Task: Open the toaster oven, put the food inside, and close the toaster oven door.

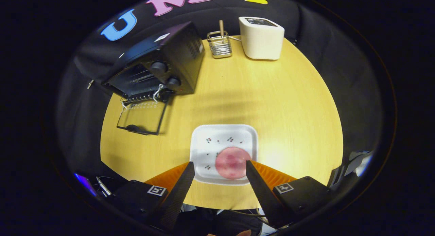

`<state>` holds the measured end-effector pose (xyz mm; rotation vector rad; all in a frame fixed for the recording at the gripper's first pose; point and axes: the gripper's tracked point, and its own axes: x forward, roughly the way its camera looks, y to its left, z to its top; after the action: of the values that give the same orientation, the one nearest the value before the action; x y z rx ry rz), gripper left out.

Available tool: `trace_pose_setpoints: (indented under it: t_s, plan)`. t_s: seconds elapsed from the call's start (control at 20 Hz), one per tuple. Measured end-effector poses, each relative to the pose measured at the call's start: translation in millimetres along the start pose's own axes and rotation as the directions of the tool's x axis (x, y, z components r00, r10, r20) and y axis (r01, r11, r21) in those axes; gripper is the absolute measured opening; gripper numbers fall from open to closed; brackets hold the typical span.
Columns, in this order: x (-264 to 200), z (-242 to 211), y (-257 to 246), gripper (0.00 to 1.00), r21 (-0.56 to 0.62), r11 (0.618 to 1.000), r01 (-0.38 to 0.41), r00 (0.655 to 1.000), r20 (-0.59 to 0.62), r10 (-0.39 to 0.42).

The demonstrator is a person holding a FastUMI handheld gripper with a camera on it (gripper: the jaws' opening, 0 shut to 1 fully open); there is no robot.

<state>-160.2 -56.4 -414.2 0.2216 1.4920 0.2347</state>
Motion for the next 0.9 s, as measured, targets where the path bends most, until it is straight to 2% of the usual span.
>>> trace_pose_setpoints:
  t_s: [0.1, 0.2, 0.3, 0.45, 0.55, 0.8, 0.9]
  plan:
    - [11.8, 3.3, -23.1, 0.94, 0.013, 1.000, 0.009, 0.999, -0.053, -0.008]
    - [28.1, 9.8, -41.0, 0.93, 0.026, 0.999, 0.027, 0.997, -0.076, -0.025]
    - [40.6, 9.5, -52.2, 0.80, 0.026, 0.999, 0.038, 0.993, -0.111, -0.034]
    - [59.7, 3.9, -55.8, 0.79, 0.023, 0.999, 0.029, 0.986, -0.162, -0.025]
    - [66.4, 6.8, -56.9, 0.55, 0.054, 0.998, 0.029, 0.985, -0.174, -0.019]
    - [75.6, -2.0, -58.3, 0.55, -0.014, 1.000, 0.025, 0.978, -0.208, -0.028]
    - [103.3, -8.3, -62.3, 0.13, 0.035, 0.999, 0.034, 0.978, -0.205, -0.026]
